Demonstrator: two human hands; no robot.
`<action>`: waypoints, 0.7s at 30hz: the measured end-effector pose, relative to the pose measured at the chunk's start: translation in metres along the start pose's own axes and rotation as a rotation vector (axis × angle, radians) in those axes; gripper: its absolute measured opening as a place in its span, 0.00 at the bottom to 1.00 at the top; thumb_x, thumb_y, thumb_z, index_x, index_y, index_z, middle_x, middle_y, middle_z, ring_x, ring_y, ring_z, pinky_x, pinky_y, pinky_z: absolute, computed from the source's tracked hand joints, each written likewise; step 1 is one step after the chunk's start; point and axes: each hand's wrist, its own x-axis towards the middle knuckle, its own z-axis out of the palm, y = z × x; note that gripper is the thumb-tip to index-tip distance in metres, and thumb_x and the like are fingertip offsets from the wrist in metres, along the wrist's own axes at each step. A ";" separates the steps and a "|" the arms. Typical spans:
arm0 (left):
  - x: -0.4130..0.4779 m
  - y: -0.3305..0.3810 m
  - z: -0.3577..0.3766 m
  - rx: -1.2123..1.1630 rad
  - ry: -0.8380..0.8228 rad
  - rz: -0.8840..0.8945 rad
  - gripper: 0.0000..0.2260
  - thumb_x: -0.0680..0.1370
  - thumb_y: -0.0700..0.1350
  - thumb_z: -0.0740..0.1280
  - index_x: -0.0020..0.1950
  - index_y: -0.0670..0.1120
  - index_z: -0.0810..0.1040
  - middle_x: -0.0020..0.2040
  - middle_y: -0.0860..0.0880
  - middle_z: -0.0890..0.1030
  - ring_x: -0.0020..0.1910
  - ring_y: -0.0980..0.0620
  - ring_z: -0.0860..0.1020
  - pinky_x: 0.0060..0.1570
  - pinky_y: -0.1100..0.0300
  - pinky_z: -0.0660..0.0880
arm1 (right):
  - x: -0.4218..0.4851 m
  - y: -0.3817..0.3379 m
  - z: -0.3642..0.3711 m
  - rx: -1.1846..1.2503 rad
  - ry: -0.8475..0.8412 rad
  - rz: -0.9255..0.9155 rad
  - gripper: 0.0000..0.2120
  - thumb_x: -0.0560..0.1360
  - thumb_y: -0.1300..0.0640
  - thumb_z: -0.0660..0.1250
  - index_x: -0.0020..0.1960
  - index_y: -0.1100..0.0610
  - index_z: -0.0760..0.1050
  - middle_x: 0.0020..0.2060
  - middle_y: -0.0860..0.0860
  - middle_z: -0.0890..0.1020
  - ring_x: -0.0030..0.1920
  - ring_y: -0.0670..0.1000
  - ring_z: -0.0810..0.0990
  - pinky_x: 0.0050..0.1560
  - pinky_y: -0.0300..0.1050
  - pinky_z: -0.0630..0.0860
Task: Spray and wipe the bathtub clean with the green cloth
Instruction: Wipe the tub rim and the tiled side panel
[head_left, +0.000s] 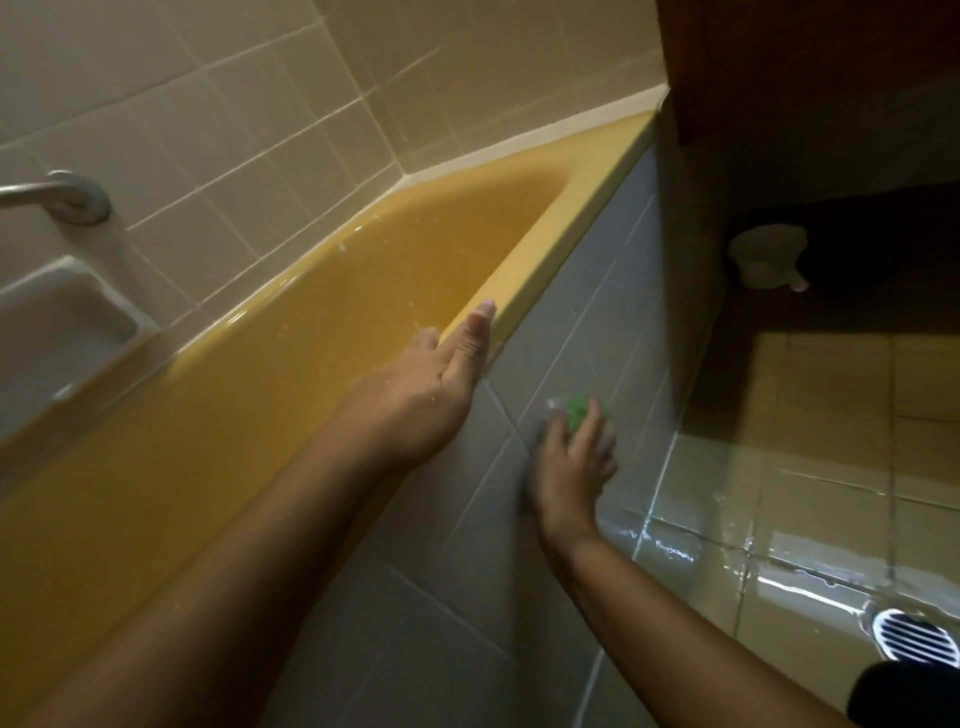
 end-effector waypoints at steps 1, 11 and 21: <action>0.000 0.000 -0.001 -0.024 0.013 0.002 0.53 0.57 0.84 0.24 0.81 0.72 0.50 0.84 0.51 0.59 0.81 0.45 0.61 0.78 0.39 0.60 | -0.014 -0.023 -0.004 -0.001 -0.056 -0.192 0.29 0.83 0.37 0.53 0.83 0.42 0.55 0.83 0.53 0.52 0.80 0.58 0.53 0.76 0.59 0.56; -0.012 0.015 -0.006 0.046 -0.011 -0.040 0.36 0.74 0.74 0.31 0.82 0.70 0.46 0.83 0.46 0.59 0.80 0.40 0.63 0.75 0.42 0.64 | -0.020 -0.017 -0.111 -0.103 -0.473 -0.243 0.27 0.80 0.39 0.66 0.76 0.34 0.62 0.66 0.49 0.77 0.59 0.50 0.81 0.59 0.58 0.82; -0.060 0.047 0.083 -0.345 0.502 0.316 0.18 0.85 0.53 0.62 0.75 0.53 0.75 0.69 0.53 0.77 0.69 0.55 0.73 0.71 0.50 0.69 | -0.023 -0.025 -0.184 0.536 -0.477 0.338 0.24 0.72 0.50 0.74 0.67 0.54 0.76 0.61 0.63 0.82 0.57 0.70 0.84 0.55 0.73 0.80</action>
